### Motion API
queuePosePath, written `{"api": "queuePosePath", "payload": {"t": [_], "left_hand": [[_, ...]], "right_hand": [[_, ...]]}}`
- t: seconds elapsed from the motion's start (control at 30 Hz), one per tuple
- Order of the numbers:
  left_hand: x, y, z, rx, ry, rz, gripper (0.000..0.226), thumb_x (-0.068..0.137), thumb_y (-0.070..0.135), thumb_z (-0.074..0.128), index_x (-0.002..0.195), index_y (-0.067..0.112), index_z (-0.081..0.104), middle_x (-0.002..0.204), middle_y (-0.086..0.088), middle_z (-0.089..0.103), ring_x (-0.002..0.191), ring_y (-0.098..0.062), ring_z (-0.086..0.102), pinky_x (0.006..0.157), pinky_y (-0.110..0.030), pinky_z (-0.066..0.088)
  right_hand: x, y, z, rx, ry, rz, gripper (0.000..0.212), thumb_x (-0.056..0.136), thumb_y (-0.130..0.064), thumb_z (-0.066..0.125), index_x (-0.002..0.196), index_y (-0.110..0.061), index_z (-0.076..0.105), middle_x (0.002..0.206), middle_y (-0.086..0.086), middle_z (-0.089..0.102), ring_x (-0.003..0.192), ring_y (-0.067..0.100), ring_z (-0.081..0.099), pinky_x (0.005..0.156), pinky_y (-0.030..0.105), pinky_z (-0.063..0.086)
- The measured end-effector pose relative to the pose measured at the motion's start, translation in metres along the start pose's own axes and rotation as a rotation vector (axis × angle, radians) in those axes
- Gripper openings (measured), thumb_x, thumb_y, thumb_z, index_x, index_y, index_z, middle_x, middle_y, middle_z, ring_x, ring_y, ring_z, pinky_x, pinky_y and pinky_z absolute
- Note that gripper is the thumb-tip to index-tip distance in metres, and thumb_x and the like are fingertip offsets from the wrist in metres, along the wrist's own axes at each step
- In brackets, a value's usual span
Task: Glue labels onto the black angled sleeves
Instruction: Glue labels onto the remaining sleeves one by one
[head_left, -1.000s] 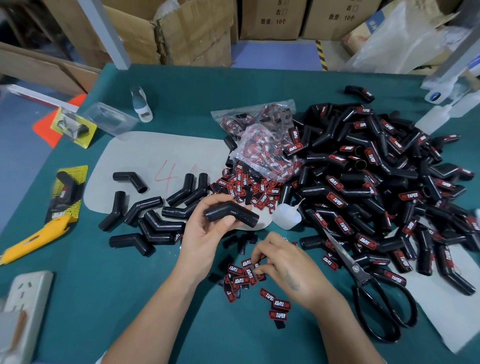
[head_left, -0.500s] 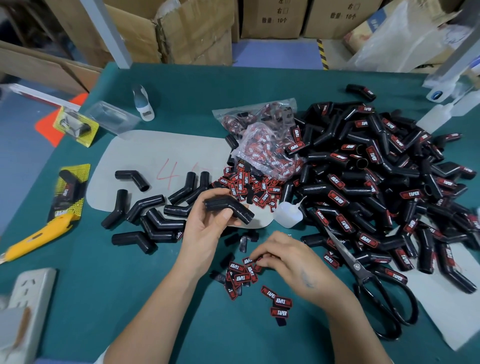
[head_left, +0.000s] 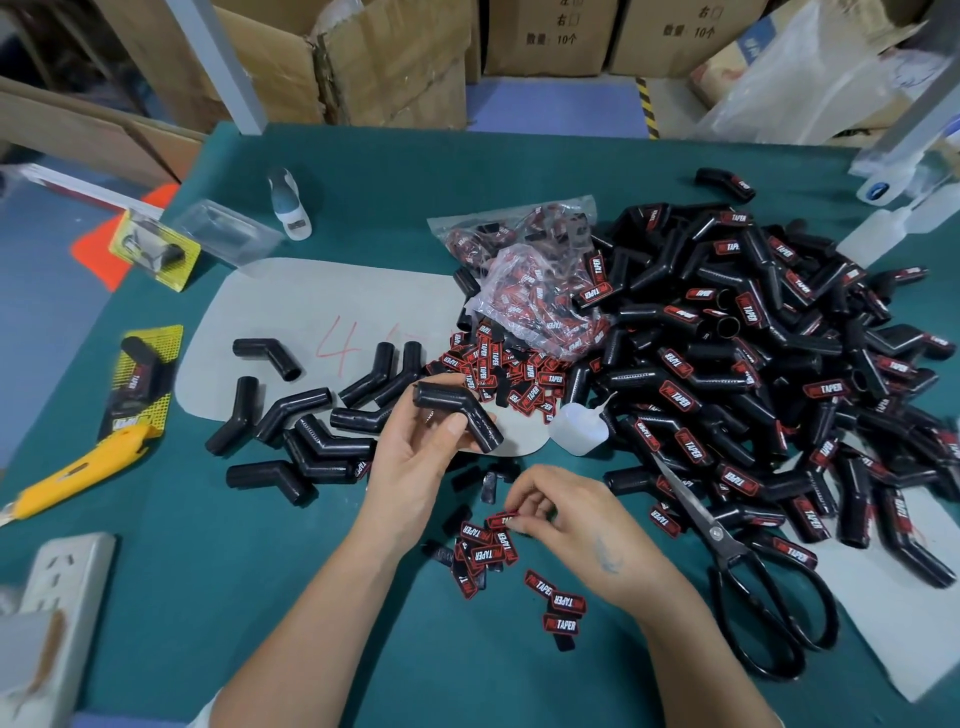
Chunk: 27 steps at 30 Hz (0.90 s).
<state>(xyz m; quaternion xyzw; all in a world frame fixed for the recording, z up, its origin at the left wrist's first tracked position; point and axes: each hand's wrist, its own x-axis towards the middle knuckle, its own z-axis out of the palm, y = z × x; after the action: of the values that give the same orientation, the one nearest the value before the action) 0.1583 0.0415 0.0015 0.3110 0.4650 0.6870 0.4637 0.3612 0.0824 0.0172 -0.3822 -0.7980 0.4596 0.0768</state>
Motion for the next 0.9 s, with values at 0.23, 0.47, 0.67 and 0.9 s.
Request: {"api": "queuePosePath", "payload": {"t": [0.23,0.47,0.67,0.9], "left_hand": [[0.002,-0.004,-0.001,0.036,0.002,-0.009,0.033,0.099,0.026,0.069,0.130,0.019,0.066,0.116,-0.004,0.068,0.106,-0.025,0.063,0.094,-0.039,0.055],[0.002,-0.005,-0.002,0.041,0.005,-0.019,0.036,0.098,0.029,0.071,0.131,0.016,0.064,0.116,-0.006,0.067,0.107,-0.027,0.063,0.095,-0.043,0.054],[0.002,-0.007,-0.004,0.044,0.004,-0.022,0.040,0.098,0.030,0.073,0.133,0.013,0.062,0.117,-0.009,0.068,0.110,-0.035,0.062,0.103,-0.055,0.051],[0.001,-0.001,-0.002,0.026,-0.001,-0.007,0.043,0.099,0.035,0.073,0.133,0.010,0.061,0.120,-0.012,0.067,0.109,-0.025,0.065,0.093,-0.038,0.055]], "right_hand": [[0.005,-0.009,0.022,-0.415,0.143,-0.137,0.016,0.099,-0.017,0.066,0.109,-0.029,0.064,0.102,-0.014,0.058,0.097,0.013,0.058,0.079,0.033,0.052],[0.008,-0.014,0.026,-0.605,0.088,-0.257,0.054,0.057,0.005,0.087,0.095,-0.026,0.068,0.094,-0.010,0.059,0.081,0.015,0.061,0.057,0.028,0.049],[0.005,-0.011,0.025,-0.507,-0.025,-0.252,0.051,0.081,0.012,0.064,0.117,-0.023,0.066,0.114,-0.005,0.051,0.080,0.017,0.052,0.061,0.037,0.049],[0.001,0.001,0.019,-0.210,-0.031,-0.245,0.031,0.098,-0.001,0.057,0.116,-0.024,0.067,0.117,-0.019,0.046,0.098,0.006,0.059,0.085,0.037,0.056]]}}
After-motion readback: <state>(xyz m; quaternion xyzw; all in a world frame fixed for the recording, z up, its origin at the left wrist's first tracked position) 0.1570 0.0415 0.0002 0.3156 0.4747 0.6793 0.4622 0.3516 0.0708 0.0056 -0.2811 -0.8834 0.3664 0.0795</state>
